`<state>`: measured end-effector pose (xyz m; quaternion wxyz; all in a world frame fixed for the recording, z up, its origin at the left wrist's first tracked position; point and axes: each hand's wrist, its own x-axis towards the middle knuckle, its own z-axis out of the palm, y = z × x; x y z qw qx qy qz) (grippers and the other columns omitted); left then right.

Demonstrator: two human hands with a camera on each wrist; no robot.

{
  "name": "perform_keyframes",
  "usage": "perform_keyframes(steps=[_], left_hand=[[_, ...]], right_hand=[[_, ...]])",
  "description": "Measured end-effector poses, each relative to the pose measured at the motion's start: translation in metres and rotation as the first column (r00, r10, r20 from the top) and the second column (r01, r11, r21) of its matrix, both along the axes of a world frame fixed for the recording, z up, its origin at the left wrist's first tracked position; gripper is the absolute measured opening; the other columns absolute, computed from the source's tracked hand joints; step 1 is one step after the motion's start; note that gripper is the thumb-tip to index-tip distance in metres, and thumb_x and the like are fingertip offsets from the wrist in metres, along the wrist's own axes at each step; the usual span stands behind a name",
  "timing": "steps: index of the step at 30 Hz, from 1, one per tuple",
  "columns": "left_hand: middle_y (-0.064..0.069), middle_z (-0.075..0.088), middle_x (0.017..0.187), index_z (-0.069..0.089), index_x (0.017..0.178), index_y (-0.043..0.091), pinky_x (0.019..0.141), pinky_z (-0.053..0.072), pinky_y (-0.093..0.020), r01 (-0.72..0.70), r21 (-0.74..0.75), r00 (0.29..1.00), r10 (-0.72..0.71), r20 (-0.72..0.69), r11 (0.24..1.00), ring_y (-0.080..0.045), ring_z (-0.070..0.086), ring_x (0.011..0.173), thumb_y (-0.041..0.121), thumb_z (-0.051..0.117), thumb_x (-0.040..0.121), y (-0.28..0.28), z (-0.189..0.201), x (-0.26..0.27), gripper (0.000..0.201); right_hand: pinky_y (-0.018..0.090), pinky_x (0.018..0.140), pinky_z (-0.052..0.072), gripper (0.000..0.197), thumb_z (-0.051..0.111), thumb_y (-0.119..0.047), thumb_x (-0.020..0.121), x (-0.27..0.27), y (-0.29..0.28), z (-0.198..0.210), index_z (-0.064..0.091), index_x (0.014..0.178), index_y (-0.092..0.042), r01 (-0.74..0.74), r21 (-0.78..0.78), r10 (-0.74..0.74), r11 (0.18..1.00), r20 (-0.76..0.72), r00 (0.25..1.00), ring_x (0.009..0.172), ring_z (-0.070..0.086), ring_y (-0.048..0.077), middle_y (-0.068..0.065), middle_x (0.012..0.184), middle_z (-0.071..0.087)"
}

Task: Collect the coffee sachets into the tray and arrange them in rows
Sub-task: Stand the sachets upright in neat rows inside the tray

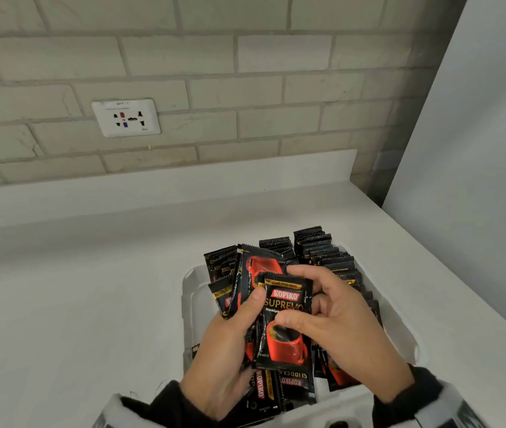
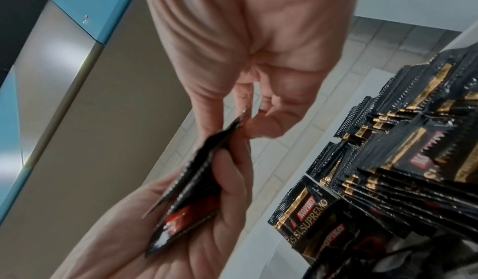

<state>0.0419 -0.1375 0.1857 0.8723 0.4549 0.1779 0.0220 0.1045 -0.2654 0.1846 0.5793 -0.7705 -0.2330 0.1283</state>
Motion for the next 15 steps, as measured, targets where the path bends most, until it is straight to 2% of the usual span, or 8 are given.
perform_keyframes(steps=[3, 5, 7, 9, 11, 12, 13, 15], left_hand=[[-0.004, 0.075, 0.085, 0.064, 0.098, 0.018, 0.06, 0.057, -0.027, 0.014, 0.058, 0.999, -0.017, 0.042, 0.998, -0.016, 0.072, 0.076, 0.025, 0.059, 0.069, -0.003, -0.003, -0.002, 0.03], [0.001, 0.075, 0.088, 0.064, 0.096, 0.024, 0.07, 0.056, -0.027, 0.043, 0.193, 0.996, -0.058, 0.073, 0.98, -0.012, 0.071, 0.083, 0.025, 0.068, 0.07, -0.004, -0.006, -0.004, 0.027], [0.005, 0.075, 0.086, 0.064, 0.093, 0.024, 0.07, 0.055, -0.022, 0.058, 0.334, 0.993, -0.089, 0.079, 0.941, -0.01, 0.07, 0.083, 0.02, 0.081, 0.065, -0.003, -0.011, -0.006, 0.034], [0.011, 0.074, 0.082, 0.061, 0.093, 0.025, 0.066, 0.053, -0.016, 0.063, 0.424, 0.993, -0.102, 0.068, 0.903, -0.005, 0.07, 0.08, 0.017, 0.076, 0.057, 0.001, -0.013, -0.008, 0.039], [0.019, 0.072, 0.085, 0.058, 0.098, 0.028, 0.072, 0.053, -0.017, 0.082, 0.506, 0.992, -0.118, 0.039, 0.858, 0.0, 0.068, 0.083, 0.014, 0.078, 0.065, 0.005, -0.015, -0.01, 0.041], [0.02, 0.071, 0.087, 0.057, 0.1, 0.029, 0.077, 0.053, -0.018, 0.093, 0.541, 0.992, -0.127, 0.026, 0.836, 0.001, 0.067, 0.086, 0.011, 0.077, 0.072, 0.008, -0.016, -0.011, 0.04], [0.02, 0.071, 0.09, 0.056, 0.103, 0.029, 0.081, 0.052, -0.018, 0.098, 0.562, 0.991, -0.133, 0.021, 0.821, 0.002, 0.066, 0.088, 0.009, 0.073, 0.077, 0.011, -0.015, -0.012, 0.037], [0.016, 0.071, 0.092, 0.057, 0.106, 0.028, 0.076, 0.05, -0.012, 0.102, 0.591, 0.989, -0.145, 0.026, 0.8, 0.003, 0.065, 0.089, 0.011, 0.071, 0.079, 0.014, -0.013, -0.013, 0.034]], right_hand=[[0.035, 0.07, 0.055, 0.047, 0.079, -0.043, 0.055, -0.001, -0.001, -0.005, 0.057, 0.096, -0.047, 0.026, -0.012, -0.025, 1.0, 0.022, 0.999, 0.066, 0.062, 0.016, -0.001, 0.086, 0.065], [0.044, 0.073, 0.055, 0.053, 0.077, -0.058, 0.044, -0.001, -0.002, -0.006, 0.056, 0.092, -0.047, 0.037, -0.019, -0.037, 0.999, 0.028, 0.999, 0.074, 0.064, 0.027, 0.004, 0.086, 0.067], [0.046, 0.072, 0.055, 0.058, 0.074, -0.066, 0.039, -0.003, -0.003, -0.008, 0.054, 0.089, -0.047, 0.032, -0.067, -0.028, 0.997, 0.053, 0.998, 0.075, 0.062, 0.031, 0.006, 0.084, 0.067], [0.037, 0.069, 0.056, 0.045, 0.077, -0.052, 0.05, -0.004, -0.007, -0.004, 0.054, 0.087, -0.041, -0.001, -0.135, 0.009, 0.991, 0.063, 0.998, 0.072, 0.063, 0.021, -0.002, 0.084, 0.067], [0.02, 0.063, 0.051, 0.031, 0.076, -0.031, 0.068, -0.004, -0.012, 0.005, 0.053, 0.088, -0.037, -0.1, -0.22, 0.112, 0.97, 0.042, 0.993, 0.066, 0.061, 0.005, -0.014, 0.086, 0.065], [0.016, 0.059, 0.047, 0.029, 0.074, -0.025, 0.073, -0.003, -0.014, 0.011, 0.053, 0.09, -0.037, -0.157, -0.259, 0.172, 0.953, 0.033, 0.985, 0.062, 0.058, 0.0, -0.018, 0.088, 0.064], [0.013, 0.056, 0.044, 0.027, 0.071, -0.021, 0.077, -0.001, -0.017, 0.018, 0.053, 0.09, -0.038, -0.202, -0.3, 0.223, 0.932, 0.035, 0.974, 0.058, 0.056, -0.003, -0.019, 0.09, 0.064], [0.011, 0.052, 0.041, 0.026, 0.066, -0.018, 0.082, 0.003, -0.017, 0.031, 0.053, 0.09, -0.038, -0.266, -0.369, 0.304, 0.891, 0.047, 0.952, 0.056, 0.055, -0.005, -0.017, 0.094, 0.064]])
